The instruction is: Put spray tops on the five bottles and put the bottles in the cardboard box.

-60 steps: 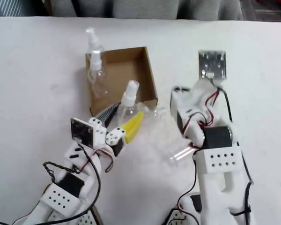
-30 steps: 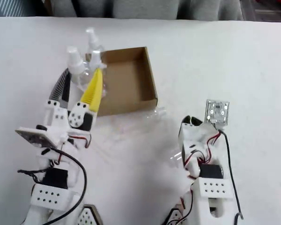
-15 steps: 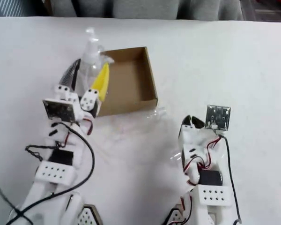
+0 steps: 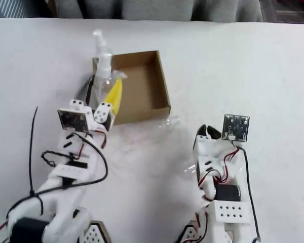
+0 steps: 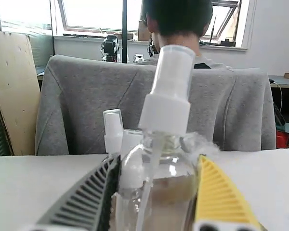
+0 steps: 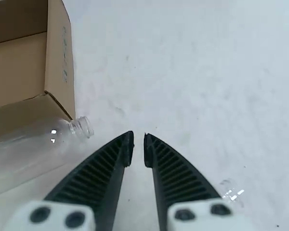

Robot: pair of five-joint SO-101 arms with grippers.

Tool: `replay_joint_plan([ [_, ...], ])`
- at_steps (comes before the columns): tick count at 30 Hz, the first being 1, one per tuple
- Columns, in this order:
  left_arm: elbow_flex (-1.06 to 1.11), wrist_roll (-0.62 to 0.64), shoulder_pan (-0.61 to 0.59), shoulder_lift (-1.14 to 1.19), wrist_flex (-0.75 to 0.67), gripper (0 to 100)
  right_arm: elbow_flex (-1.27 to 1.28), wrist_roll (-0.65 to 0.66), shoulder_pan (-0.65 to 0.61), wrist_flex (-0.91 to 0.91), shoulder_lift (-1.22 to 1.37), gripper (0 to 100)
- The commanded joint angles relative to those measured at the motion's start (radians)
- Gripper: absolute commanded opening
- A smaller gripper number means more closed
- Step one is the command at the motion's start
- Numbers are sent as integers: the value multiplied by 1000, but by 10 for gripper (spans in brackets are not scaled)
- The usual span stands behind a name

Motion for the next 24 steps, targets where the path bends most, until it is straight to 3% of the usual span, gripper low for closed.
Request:
replay_joint_plan([
  [1, -29, 15, -13, 116, -124, 22, -9, 6, 8, -19, -15, 16],
  [9, -121, 15, -51, 383, -299, 22, -9, 6, 5, -21, -15, 19],
  [16, -150, 15, -42, 598, -540, 22, -9, 6, 5, -21, -15, 19],
  [24, -147, 15, -44, 673, -566, 23, -9, 6, 5, -21, -15, 19],
])
